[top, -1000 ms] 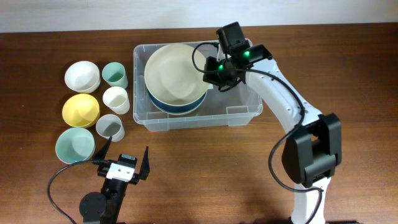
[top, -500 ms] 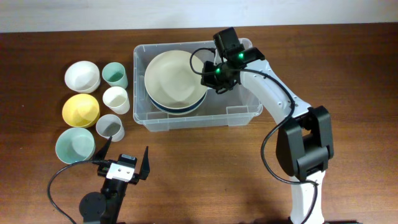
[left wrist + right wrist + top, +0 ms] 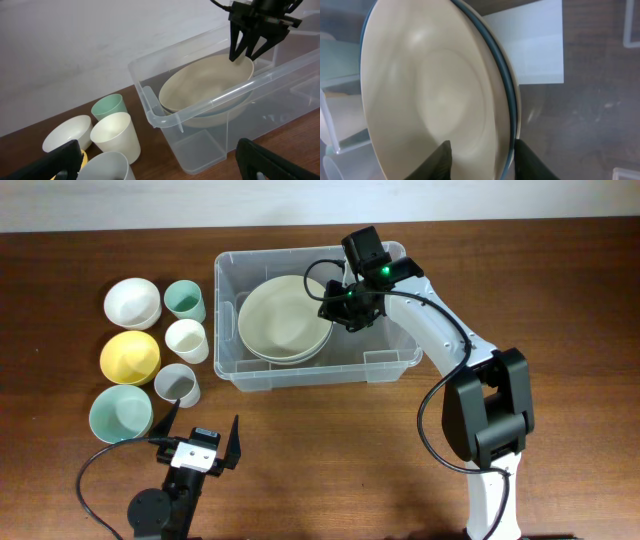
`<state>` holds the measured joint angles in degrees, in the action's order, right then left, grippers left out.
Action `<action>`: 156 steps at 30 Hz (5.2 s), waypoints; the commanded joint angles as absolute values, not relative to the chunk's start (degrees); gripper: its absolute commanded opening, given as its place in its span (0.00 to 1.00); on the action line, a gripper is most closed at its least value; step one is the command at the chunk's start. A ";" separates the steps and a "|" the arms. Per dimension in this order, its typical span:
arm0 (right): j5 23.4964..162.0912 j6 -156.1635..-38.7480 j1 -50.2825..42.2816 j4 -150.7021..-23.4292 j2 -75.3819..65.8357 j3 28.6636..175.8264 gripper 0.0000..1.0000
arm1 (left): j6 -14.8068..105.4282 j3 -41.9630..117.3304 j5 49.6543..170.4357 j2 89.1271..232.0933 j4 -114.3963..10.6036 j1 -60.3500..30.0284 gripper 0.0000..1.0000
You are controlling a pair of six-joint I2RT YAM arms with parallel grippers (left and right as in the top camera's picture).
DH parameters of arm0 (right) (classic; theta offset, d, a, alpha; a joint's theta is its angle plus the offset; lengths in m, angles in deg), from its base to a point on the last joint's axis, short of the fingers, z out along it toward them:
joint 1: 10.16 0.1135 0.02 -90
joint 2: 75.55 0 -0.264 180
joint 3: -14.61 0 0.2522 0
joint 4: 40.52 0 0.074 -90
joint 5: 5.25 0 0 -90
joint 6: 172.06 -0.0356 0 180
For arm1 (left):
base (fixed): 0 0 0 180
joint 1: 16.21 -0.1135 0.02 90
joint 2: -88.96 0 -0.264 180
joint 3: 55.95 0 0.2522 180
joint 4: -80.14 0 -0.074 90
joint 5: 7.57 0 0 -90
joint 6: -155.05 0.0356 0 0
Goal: Pack container
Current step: 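Lower the cream bowl onto the teal bowl and open the right gripper, then retract the right gripper to the right side of the table, then move the left gripper down over the light teal bowl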
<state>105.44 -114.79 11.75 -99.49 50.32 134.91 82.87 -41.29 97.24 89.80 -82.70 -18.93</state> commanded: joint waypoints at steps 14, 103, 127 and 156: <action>106.16 -114.39 11.94 -99.45 50.82 135.19 0.38 | 82.26 -41.68 98.09 89.63 -82.66 -19.32 1.00; 88.76 -109.28 -30.28 -135.45 33.68 151.87 0.99 | 82.26 -41.68 98.09 89.63 -82.66 -19.32 1.00; 81.50 -100.52 -38.30 -131.12 33.79 136.24 0.99 | 82.26 -41.68 98.09 89.63 -82.66 -19.32 1.00; 84.08 -100.49 -38.30 -130.92 33.79 136.24 0.99 | 82.35 -41.68 97.52 89.63 -83.08 -19.35 1.00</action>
<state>83.73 -100.89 -38.15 -131.07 34.54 136.55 82.85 -41.29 97.24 89.80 -82.73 -18.93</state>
